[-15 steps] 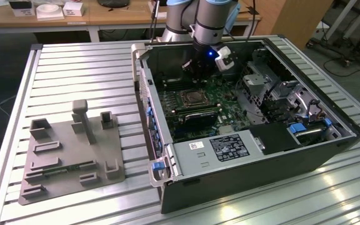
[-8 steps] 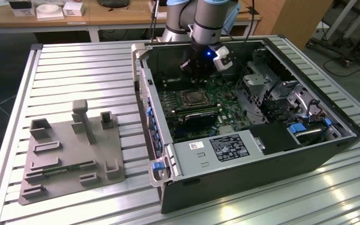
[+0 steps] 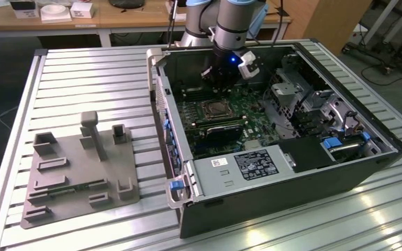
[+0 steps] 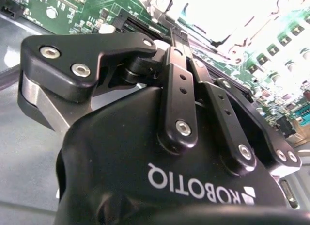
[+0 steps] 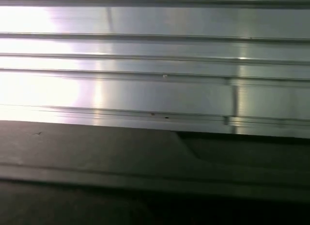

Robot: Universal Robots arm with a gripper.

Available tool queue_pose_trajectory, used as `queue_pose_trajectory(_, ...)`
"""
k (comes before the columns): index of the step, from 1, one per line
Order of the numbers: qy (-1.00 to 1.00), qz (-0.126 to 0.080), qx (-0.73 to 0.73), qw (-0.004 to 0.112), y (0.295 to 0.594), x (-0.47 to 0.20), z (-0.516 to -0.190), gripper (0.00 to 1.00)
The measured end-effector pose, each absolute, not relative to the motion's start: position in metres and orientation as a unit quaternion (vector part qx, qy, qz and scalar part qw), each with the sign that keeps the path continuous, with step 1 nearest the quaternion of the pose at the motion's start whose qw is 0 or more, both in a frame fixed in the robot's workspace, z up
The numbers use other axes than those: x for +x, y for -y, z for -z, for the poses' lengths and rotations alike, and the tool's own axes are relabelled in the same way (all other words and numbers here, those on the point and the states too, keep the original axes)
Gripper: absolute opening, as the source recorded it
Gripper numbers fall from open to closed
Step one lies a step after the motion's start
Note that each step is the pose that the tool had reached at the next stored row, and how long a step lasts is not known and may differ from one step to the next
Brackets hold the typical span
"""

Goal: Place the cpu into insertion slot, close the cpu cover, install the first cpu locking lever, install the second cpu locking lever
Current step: 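Install the first cpu locking lever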

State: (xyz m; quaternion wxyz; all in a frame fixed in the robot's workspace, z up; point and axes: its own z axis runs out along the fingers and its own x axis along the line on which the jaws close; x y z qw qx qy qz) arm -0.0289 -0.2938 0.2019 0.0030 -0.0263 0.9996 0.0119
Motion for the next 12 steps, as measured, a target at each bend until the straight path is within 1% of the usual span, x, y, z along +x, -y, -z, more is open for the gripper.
queue_pose_trajectory(12,-1.0,-0.013,-0.028,0.003,0.2898,-0.0289,-0.2017,0.1)
